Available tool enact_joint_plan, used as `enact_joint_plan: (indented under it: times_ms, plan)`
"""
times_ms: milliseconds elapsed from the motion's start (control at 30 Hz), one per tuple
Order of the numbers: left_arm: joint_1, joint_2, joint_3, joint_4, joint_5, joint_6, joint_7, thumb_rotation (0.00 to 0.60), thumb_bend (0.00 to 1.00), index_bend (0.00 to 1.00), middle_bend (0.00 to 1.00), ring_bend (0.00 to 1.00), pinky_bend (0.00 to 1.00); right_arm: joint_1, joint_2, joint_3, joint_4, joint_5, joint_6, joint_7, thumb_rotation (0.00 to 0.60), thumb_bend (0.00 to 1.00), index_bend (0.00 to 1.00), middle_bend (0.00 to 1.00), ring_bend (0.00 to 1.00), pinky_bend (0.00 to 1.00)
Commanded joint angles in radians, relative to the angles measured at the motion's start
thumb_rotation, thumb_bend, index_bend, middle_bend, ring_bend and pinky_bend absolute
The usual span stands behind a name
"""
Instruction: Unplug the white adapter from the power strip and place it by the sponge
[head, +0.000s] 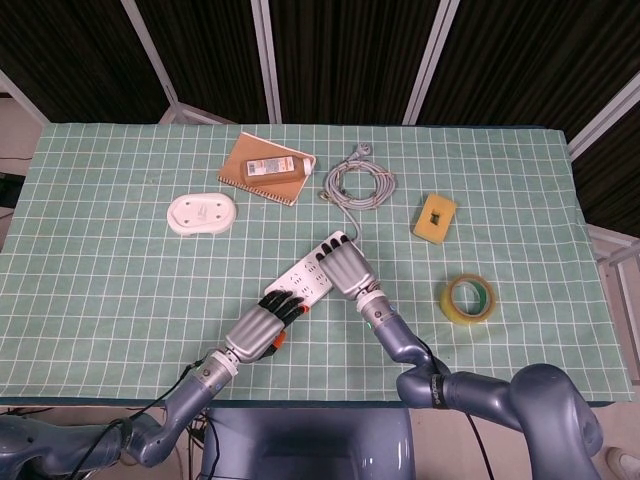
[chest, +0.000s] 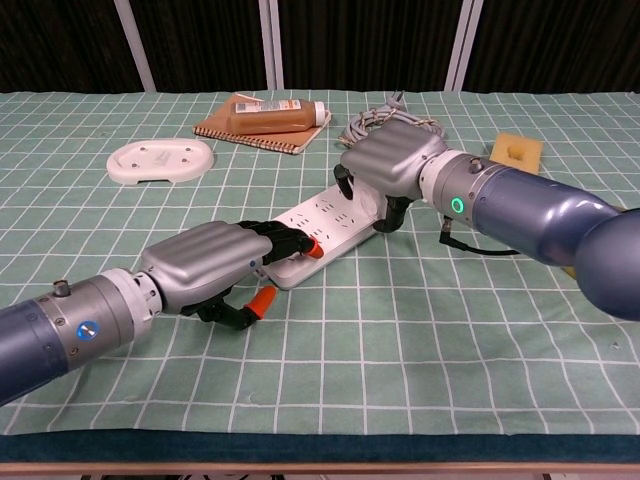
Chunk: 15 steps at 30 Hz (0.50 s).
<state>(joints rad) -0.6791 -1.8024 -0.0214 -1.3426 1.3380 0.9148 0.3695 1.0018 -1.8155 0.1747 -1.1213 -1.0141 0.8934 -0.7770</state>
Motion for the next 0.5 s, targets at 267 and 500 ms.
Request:
enact_joint_plan:
  times_ms: [267,500]
  plan:
    - [-0.004,0.002,-0.007,-0.010,-0.003,-0.001,0.006,0.600,0.62,0.14,0.12,0.05,0.19,0.001,0.004,-0.003,-0.010,-0.014,0.002,-0.006,0.600,0.62,0.50,0.38,0.35,0.48]
    - [-0.005,0.002,-0.005,-0.013,-0.004,-0.003,0.008,0.600,0.62,0.14,0.12,0.05,0.19,-0.001,-0.005,0.001,0.012,-0.011,-0.002,-0.002,0.600,0.69,0.54,0.41,0.39,0.59]
